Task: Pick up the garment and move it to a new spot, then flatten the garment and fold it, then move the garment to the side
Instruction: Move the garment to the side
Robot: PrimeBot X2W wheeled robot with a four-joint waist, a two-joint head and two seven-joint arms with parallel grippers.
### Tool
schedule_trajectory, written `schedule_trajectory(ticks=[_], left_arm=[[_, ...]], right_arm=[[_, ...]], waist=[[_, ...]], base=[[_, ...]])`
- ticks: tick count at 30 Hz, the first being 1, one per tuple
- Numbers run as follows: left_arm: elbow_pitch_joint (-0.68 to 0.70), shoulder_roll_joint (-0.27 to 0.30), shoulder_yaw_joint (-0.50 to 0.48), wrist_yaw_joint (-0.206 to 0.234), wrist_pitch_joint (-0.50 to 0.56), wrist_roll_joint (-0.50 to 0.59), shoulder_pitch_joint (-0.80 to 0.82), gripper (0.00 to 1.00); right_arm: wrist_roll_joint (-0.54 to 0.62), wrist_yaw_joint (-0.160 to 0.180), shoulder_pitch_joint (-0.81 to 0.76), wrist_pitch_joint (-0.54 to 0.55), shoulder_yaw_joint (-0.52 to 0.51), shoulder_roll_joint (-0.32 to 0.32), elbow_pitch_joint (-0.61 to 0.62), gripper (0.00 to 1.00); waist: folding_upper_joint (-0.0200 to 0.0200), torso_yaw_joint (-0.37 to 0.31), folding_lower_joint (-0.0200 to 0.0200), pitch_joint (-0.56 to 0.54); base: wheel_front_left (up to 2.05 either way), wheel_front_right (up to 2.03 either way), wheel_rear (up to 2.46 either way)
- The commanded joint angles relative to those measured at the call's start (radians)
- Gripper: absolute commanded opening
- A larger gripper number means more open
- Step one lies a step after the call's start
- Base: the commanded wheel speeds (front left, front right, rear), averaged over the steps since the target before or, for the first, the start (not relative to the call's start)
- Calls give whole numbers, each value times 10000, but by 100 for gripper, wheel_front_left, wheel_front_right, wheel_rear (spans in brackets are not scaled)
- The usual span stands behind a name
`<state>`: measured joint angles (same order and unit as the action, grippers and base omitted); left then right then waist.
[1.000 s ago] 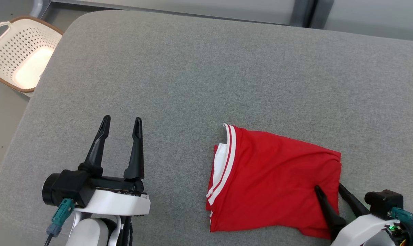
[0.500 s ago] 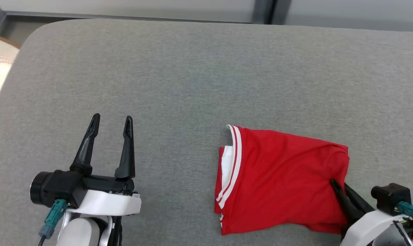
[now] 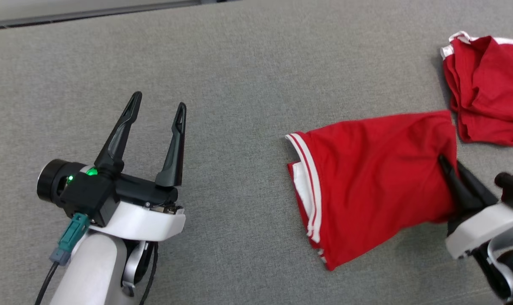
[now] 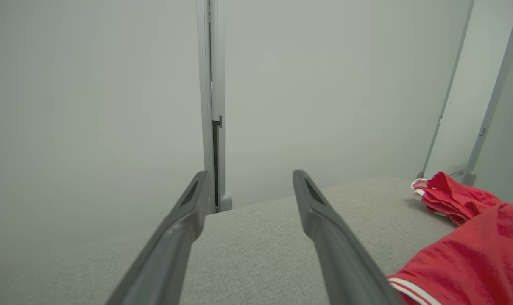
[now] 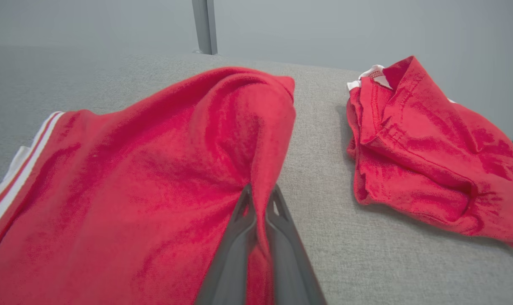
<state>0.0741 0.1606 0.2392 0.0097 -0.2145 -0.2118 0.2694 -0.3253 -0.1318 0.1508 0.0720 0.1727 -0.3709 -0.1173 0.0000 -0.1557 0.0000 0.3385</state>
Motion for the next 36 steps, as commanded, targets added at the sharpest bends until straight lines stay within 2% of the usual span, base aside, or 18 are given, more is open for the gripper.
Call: schedule_trajectory(ticks=[1,2,9,16,19,24,25,26,28,32,36], left_arm=[[26,97,12,-51,16,90,264,100],[113,97,98,-71,101,182,608,100],[277,149,384,-199,264,453,1425,100],[499,56,791,-383,239,695,2279,100],[593,-43,1013,-481,225,760,2586,100],[638,-99,1252,-566,264,838,2889,100],[641,-111,1301,-590,279,860,2978,100],[642,-121,1350,-613,285,880,3047,100],[633,-121,1413,-626,305,890,3163,100],[533,-86,1413,-586,241,876,3205,100],[331,-47,1293,-496,92,672,2840,100]], right_arm=[[-22,25,434,-133,-47,-97,-60,0],[-62,25,1121,-291,-177,-262,-239,0],[-233,25,3381,-1033,-1227,-1334,-1600,0],[-281,25,3908,-1595,-2878,-2692,-2720,0],[-282,25,4023,-1747,-3523,-2961,-3168,0],[-167,25,4413,-1953,-3900,-3102,-3919,0],[-25,26,4548,-2010,-4050,-3137,-4190,13],[65,25,4652,-2092,-4083,-3127,-4387,31],[213,25,4913,-2213,-4178,-2995,-4806,98],[563,25,5257,-2611,-4307,-2807,-5574,100],[635,23,5228,-3138,-4433,-2307,-5880,100]], waist=[[0,-377,0,666],[0,-393,0,1044],[0,-250,0,2193],[0,155,0,3092],[0,262,0,3296],[0,379,0,3563],[0,411,0,3632],[0,453,0,3683],[0,494,0,3785],[0,518,0,3751],[0,486,0,3315]], base=[[0,0,0],[0,0,0],[0,0,0],[0,0,0],[0,0,0],[0,0,0],[0,0,0],[0,0,0],[0,0,0],[0,0,0],[0,0,0]])
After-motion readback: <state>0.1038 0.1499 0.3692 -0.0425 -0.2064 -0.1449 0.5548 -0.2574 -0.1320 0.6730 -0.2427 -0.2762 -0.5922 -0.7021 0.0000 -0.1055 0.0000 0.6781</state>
